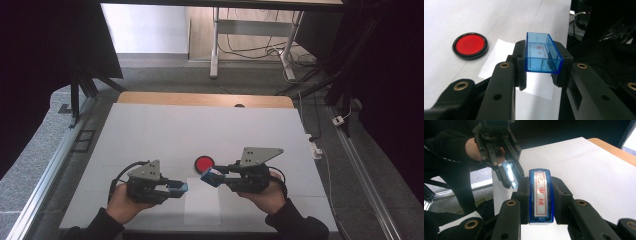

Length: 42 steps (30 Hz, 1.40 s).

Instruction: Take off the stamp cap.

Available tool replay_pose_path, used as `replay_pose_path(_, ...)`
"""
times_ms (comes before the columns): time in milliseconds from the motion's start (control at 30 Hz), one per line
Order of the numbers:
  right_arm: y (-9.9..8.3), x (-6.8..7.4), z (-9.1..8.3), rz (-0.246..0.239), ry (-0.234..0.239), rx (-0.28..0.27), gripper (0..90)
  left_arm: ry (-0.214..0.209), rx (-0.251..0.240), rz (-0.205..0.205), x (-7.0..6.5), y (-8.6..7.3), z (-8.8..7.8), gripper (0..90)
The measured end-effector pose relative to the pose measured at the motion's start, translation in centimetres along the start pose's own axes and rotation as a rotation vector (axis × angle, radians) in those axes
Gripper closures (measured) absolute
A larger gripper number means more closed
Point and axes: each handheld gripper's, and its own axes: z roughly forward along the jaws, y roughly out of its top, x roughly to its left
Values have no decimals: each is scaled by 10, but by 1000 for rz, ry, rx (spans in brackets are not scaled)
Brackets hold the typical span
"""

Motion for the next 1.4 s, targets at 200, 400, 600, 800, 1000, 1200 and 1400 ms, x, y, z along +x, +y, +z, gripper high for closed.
replay_pose_path(200,0,0,0,0,-10,4,711,45,-24,-58,-2,-11,-14,675)
replay_pose_path(400,-1,-1,-1,-3,-28,5,711,104,-44,-94,-6,-24,-29,675)
replay_pose_path(600,-2,-3,0,3,-44,8,711,168,-65,-163,-10,-36,-42,674)
replay_pose_path(800,-3,-4,0,6,-62,15,711,206,-68,-202,-13,-48,-55,674)
replay_pose_path(1000,-4,-5,0,13,-68,12,711,249,-65,-233,-18,-61,-66,675)
replay_pose_path(1200,-5,-6,1,18,-75,19,711,296,-54,-262,-22,-73,-75,675)
replay_pose_path(1400,-6,-6,2,20,-85,23,711,322,-45,-297,-25,-83,-82,675)
